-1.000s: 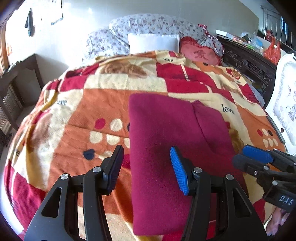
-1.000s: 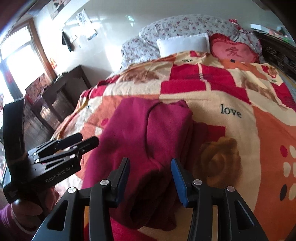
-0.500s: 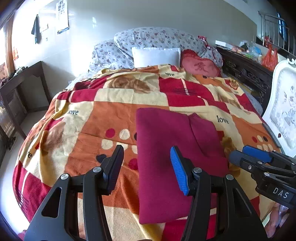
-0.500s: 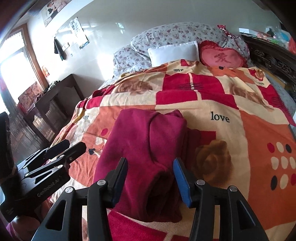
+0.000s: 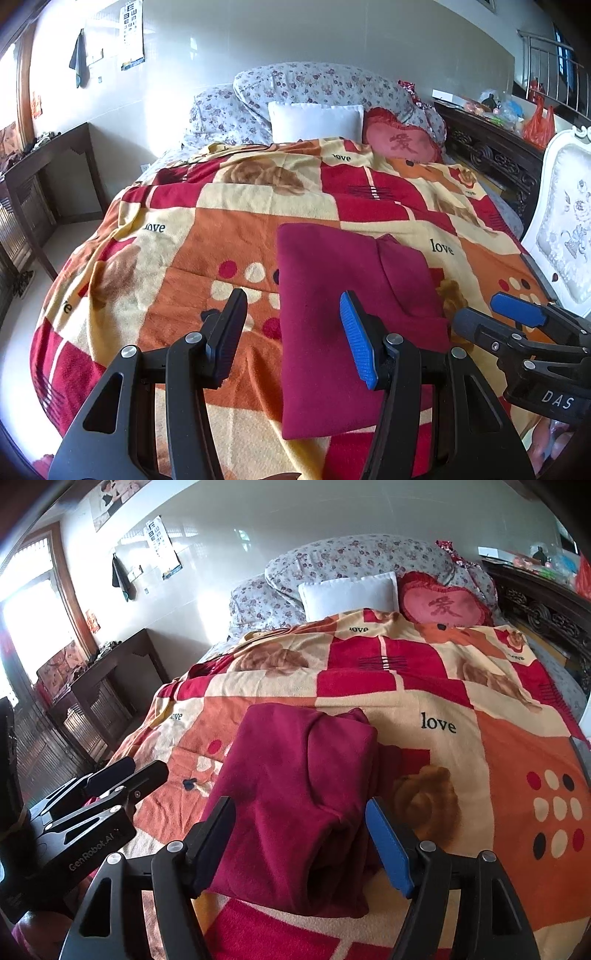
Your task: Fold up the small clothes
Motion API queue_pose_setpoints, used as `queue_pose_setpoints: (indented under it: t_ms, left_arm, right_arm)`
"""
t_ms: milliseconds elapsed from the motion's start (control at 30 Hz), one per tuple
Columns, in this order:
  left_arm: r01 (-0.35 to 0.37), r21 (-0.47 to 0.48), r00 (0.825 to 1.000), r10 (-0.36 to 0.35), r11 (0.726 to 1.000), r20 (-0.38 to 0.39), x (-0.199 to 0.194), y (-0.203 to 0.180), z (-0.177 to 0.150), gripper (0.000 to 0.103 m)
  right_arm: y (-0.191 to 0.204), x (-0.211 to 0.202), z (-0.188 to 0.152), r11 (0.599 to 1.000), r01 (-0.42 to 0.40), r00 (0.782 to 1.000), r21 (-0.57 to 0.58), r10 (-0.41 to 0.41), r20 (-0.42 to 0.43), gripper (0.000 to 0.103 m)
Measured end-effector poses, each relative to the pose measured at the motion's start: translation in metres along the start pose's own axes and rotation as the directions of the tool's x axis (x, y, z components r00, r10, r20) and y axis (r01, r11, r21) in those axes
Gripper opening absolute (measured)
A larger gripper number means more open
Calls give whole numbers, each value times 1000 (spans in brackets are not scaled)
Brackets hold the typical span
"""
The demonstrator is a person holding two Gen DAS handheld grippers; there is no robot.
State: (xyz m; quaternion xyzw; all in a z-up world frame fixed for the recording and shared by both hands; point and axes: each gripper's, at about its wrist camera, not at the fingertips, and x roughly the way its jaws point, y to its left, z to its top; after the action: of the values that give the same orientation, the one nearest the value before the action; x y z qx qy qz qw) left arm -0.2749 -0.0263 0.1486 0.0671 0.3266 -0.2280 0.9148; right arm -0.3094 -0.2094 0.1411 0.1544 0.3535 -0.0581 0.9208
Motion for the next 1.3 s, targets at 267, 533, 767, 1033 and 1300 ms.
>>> queue_pose_setpoints:
  t_ms: [267, 533, 767, 1033, 1300]
  left_arm:
    - [-5, -7, 1000, 5, 1000, -6, 1, 3, 2, 52]
    - [-9, 1, 1000, 9, 1000, -13, 3, 1, 2, 52]
    - [-15, 6, 1000, 15, 1000, -13, 6, 1, 3, 52]
    - [-20, 7, 1000, 20, 1000, -18, 10, 3, 3, 52]
    - [-32, 4, 999, 32, 999, -25, 14, 6, -1, 52]
  right_arm:
    - [-2, 1, 2, 1000, 11, 1000, 5, -11, -8, 71]
    - [-3, 2, 2, 1000, 8, 1000, 11, -8, -15, 71]
    - [-6, 5, 3, 1000, 5, 1000, 24, -5, -24, 71]
    - [-5, 9, 3, 1000, -1, 999, 19, 2, -35, 71]
    - [-8, 13, 1, 999, -3, 999, 35, 5, -43, 71]
